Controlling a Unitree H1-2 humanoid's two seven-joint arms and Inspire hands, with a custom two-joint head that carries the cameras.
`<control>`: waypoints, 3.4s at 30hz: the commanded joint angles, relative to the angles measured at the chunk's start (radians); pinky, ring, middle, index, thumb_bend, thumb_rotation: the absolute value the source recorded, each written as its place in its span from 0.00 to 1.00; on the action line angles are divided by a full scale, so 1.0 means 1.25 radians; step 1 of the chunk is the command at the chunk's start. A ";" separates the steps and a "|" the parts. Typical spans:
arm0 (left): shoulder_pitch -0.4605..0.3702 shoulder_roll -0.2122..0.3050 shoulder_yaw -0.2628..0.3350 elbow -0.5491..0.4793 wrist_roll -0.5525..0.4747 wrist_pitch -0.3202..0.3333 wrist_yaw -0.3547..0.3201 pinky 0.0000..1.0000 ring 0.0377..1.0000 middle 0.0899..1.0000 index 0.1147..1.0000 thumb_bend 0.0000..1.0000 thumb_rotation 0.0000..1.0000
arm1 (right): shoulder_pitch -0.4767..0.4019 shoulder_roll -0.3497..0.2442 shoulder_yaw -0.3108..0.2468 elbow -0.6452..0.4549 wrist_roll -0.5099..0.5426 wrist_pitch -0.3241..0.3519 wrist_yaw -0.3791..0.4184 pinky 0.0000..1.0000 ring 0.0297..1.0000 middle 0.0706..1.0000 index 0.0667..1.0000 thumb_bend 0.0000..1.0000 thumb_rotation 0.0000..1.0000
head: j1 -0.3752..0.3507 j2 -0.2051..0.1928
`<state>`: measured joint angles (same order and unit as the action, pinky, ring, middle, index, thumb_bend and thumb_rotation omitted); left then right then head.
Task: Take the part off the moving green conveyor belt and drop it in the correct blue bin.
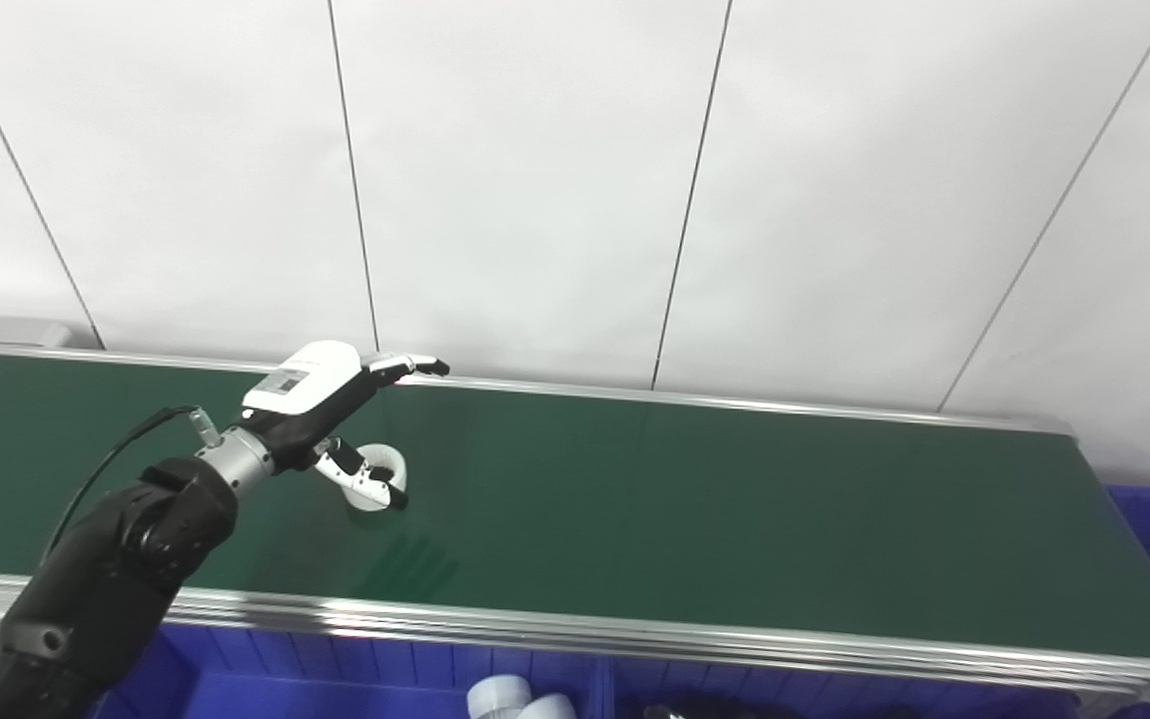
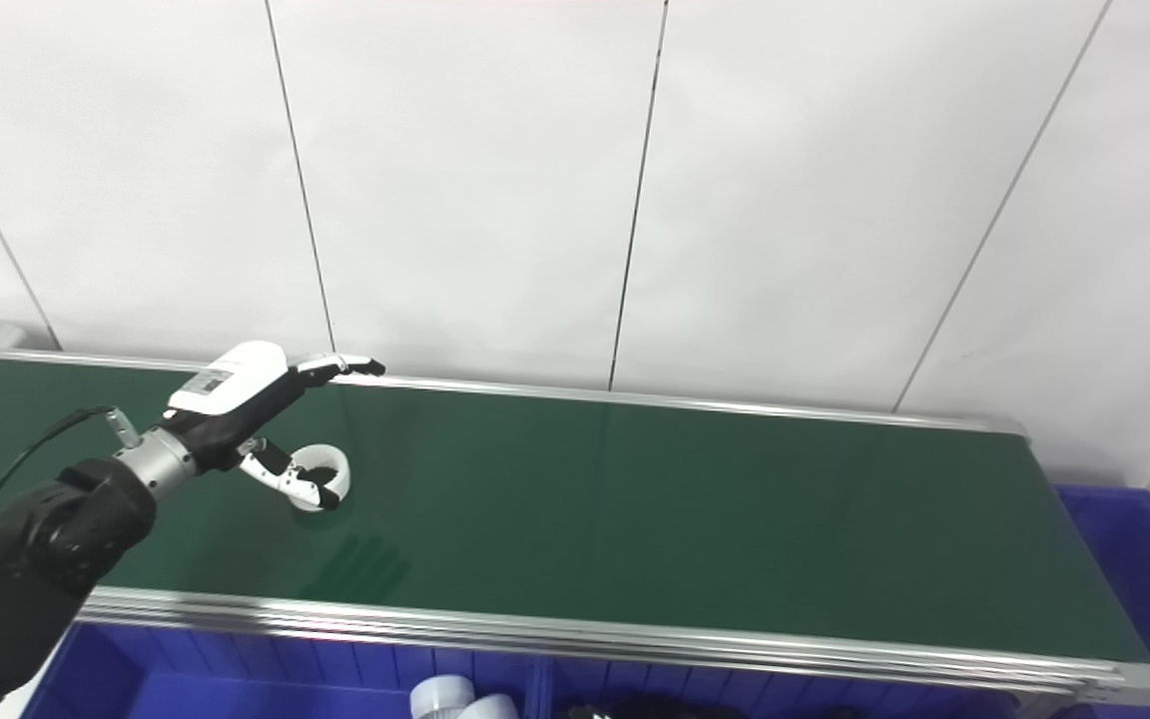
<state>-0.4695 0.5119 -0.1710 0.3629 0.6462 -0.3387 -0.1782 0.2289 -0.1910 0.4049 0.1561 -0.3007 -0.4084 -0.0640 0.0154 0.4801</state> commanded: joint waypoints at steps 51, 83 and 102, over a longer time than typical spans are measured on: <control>-0.136 -0.168 -0.244 0.146 0.122 0.226 -0.026 0.44 0.61 0.84 0.76 0.89 0.00 | 0.012 -0.012 0.012 -0.039 -0.007 -0.049 -0.044 0.90 0.94 0.95 0.92 0.33 0.96 | -0.033 0.019; -0.154 -0.196 -0.256 0.130 0.084 0.166 0.000 0.28 0.43 0.57 0.40 0.48 0.00 | 0.033 -0.014 -0.012 -0.070 -0.016 -0.049 -0.037 0.89 0.93 0.94 0.91 0.32 0.96 | -0.055 0.029; -0.081 -0.125 -0.174 -0.166 0.026 0.235 -0.112 0.27 0.43 0.44 0.33 0.50 0.00 | 0.026 -0.010 -0.009 -0.067 -0.013 -0.048 -0.029 0.90 0.93 0.94 0.91 0.31 0.96 | -0.049 0.042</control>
<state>-0.5494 0.3409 -0.4070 0.2022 0.6910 -0.0579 -0.3166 0.2626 -0.2075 0.3963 0.1010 -0.3266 -0.4085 -0.0998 -0.0475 0.5292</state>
